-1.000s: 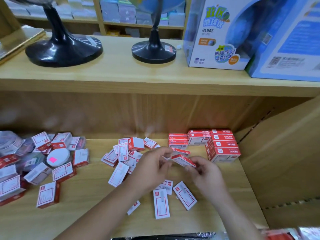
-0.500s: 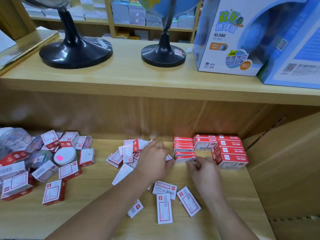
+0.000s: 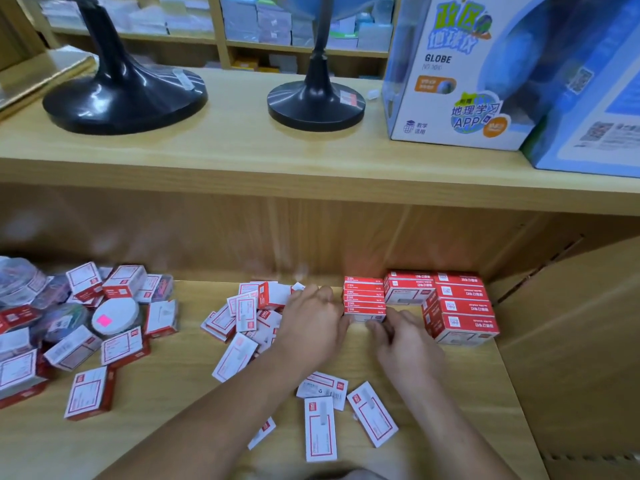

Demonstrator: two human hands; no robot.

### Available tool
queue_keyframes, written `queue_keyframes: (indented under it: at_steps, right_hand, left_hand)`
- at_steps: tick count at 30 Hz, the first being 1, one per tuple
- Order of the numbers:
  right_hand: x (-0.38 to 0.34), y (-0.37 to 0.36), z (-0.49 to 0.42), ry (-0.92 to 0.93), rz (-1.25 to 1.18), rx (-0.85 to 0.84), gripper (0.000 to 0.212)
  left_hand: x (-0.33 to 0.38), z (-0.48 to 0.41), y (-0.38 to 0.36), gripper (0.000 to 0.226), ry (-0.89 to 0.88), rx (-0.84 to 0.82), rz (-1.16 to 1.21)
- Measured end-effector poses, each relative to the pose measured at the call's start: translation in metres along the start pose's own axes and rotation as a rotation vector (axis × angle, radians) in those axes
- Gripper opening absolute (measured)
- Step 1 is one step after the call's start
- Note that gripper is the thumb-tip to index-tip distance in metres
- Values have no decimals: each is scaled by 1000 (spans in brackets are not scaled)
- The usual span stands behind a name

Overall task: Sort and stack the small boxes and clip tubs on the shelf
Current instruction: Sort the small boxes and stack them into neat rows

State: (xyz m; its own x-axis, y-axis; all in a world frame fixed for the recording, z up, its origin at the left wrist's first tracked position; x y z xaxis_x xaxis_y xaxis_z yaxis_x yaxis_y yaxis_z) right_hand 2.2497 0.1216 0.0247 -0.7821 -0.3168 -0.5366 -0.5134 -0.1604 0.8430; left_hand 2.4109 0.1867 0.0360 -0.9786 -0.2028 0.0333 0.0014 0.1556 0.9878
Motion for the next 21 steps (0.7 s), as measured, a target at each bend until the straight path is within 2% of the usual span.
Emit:
queue_keyframes:
  at_steps: [5, 9, 11, 12, 14, 15, 17, 21]
  right_hand:
    - [7, -2, -5, -15, -56, -6, 21]
    - [18, 3, 8, -31, -378, -39, 13]
    - [23, 10, 31, 5, -466, -106, 11]
    - [23, 14, 45, 33, -437, -180, 18]
    - [24, 19, 72, 80, -371, -288, 34]
    - [25, 20, 81, 93, -366, -305, 35]
    - [23, 21, 96, 111, -354, -306, 25]
    - [16, 23, 115, 80, -290, -243, 36]
  left_hand:
    - [-6, -2, -3, 32, -11, 22, 57]
    - [-14, 17, 22, 22, -4, -7, 234]
    - [-19, 42, 37, 21, -17, -33, 347]
    - [-20, 58, 41, 19, -55, -58, 373]
    - [-20, 89, 42, 29, -143, -122, 328]
    - [-19, 101, 40, 43, -161, -141, 278]
    - [-15, 118, 32, 66, -154, -174, 173]
    - [-7, 134, 17, 63, -116, -146, 187]
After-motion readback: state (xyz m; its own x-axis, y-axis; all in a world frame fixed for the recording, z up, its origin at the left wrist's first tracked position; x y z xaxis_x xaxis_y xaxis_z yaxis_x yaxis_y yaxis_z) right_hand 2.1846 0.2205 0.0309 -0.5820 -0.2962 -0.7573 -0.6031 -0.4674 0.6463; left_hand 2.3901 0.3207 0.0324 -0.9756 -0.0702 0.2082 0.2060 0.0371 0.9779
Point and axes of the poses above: each hand's wrist, its own z-axis away from the middle knuckle, its own y-axis out of the back of the hand, x = y × z, the point moved 2 cm from there along -z, towards the middle knuckle, and after that the axes turned 8 degrees about -z, right-handed, at the moved point
